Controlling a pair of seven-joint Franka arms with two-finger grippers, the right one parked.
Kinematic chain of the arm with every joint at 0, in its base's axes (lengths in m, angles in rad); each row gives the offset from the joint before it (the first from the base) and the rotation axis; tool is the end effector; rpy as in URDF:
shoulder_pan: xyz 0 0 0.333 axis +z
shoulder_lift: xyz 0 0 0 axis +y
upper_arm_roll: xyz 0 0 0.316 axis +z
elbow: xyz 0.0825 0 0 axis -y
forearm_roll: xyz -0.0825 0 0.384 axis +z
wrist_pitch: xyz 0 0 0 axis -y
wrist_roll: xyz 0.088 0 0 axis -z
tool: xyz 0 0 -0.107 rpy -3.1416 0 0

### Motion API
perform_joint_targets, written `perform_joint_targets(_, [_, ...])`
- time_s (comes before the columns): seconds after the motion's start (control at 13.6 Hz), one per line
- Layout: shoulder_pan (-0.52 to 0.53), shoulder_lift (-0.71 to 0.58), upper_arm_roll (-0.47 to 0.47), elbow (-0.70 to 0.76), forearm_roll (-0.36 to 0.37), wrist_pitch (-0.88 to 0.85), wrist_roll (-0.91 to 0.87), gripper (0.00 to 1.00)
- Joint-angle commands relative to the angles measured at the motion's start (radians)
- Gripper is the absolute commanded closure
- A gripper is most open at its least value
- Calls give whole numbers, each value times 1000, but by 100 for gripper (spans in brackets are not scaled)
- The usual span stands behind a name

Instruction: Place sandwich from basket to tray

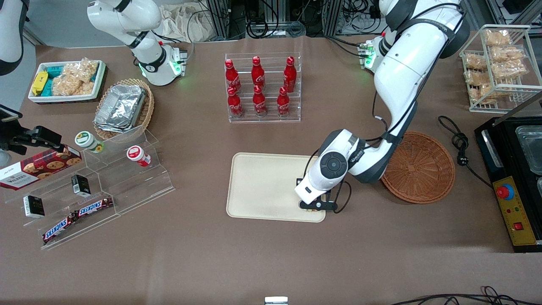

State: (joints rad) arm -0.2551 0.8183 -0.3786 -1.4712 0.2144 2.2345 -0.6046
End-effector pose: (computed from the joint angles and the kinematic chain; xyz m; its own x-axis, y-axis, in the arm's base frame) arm 0.6096 -0.3797 0.2158 0.9971 -0.0532 -0.0535 -0.0482 -0.9948 0.0902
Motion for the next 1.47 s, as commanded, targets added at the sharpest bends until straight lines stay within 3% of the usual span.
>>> perform_joint_targets(0.0, [-16, 4, 10, 37, 13, -9, -27, 69])
perform_joint_targets(0.07, [-12, -2, 12, 34, 20, -12, -29, 1])
perform_joint_targets(0.52, [5, -233, 10, -64, 4, -188, -93, 1])
perform_joint_targets(1.03, [164, -643, 9, -372, -1, -219, -54, 1])
perform_joint_targets(1.25, [217, -700, 9, -340, -4, -337, -34, 1])
perform_joint_targets(1.4, [272, -741, 12, -340, -61, -372, 69, 1])
